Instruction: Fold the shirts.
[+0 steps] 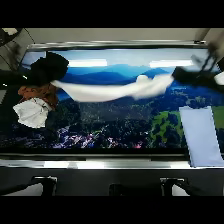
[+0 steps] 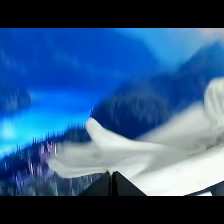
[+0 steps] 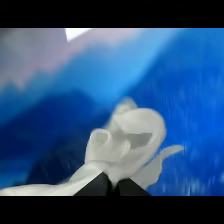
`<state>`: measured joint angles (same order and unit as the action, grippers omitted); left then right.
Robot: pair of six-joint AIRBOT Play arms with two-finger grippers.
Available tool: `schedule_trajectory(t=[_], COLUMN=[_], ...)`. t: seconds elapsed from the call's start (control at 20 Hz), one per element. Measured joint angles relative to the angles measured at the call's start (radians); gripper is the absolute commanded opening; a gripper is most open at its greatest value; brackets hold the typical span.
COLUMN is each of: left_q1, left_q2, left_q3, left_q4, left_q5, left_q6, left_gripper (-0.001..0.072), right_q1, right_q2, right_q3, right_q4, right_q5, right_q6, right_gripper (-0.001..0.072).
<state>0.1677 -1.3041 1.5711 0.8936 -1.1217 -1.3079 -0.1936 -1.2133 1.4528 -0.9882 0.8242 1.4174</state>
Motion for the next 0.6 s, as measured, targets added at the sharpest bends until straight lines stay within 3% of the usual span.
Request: schedule_trajectory(t=[0.3, 0.6], left_q1=[0.048, 0.061], left_q2=[0.444, 0.669], left_q3=[0.216, 0.255], left_q4=[0.02, 0.172], left_q5=[0.31, 0.327], left_q6=[-0.101, -0.254], left_gripper=[0.0022, 0.0023], right_q1=[0.004, 0.004], right_q2=[0.422, 0.618], right_q3=[0.266, 0.338], right_q4=[-0.185, -0.394], right_q5=[-0.174, -0.044], right_q6=[0.009, 0.156], right_gripper=[0.0051, 0.0051])
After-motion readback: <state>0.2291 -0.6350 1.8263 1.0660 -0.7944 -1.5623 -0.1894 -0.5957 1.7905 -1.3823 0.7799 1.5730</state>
